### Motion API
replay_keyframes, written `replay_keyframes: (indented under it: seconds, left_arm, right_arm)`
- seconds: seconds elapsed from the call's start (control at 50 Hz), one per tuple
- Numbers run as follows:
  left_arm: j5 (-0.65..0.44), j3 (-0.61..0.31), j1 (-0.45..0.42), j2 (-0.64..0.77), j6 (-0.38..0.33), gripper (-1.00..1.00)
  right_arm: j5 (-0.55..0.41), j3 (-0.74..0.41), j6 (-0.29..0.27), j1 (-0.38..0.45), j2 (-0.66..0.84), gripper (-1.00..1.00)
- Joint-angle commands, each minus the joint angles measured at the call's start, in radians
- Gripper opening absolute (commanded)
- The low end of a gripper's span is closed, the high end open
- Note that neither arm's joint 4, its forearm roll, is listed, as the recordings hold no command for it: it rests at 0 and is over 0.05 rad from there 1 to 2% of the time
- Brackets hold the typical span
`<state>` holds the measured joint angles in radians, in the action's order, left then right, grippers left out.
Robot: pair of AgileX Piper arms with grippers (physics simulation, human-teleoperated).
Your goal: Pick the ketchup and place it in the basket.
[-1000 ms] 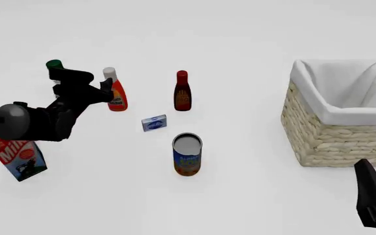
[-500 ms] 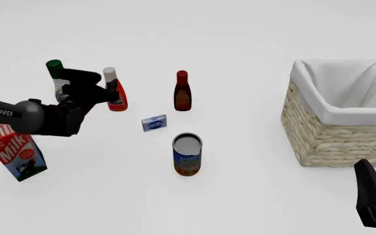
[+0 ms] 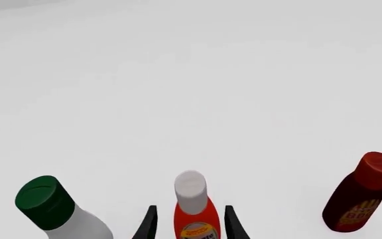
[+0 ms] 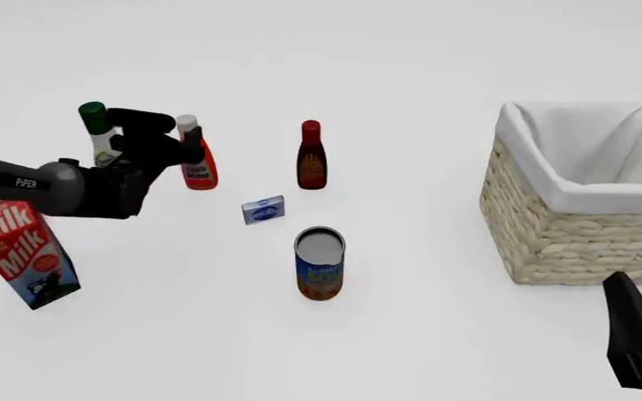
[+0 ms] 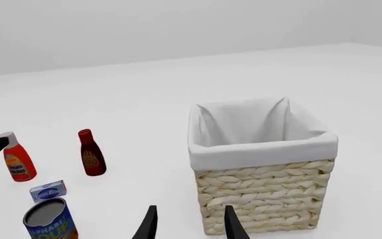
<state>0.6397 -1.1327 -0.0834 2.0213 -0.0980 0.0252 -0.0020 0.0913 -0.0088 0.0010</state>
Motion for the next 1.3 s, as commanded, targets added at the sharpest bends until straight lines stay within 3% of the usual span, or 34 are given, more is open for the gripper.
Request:
replay_keyframes:
  seconds: [0.02,1.3]
  left_arm:
    - [-0.016,-0.047,0.002,0.029,-0.002,1.00]
    - [-0.071,-0.243,0.004,0.205,0.014,1.00]
  right_arm:
    - [-0.001,0.000,-0.001,0.002,0.000,1.00]
    - [-0.014,0.001,0.047,-0.020,0.012,1.00]
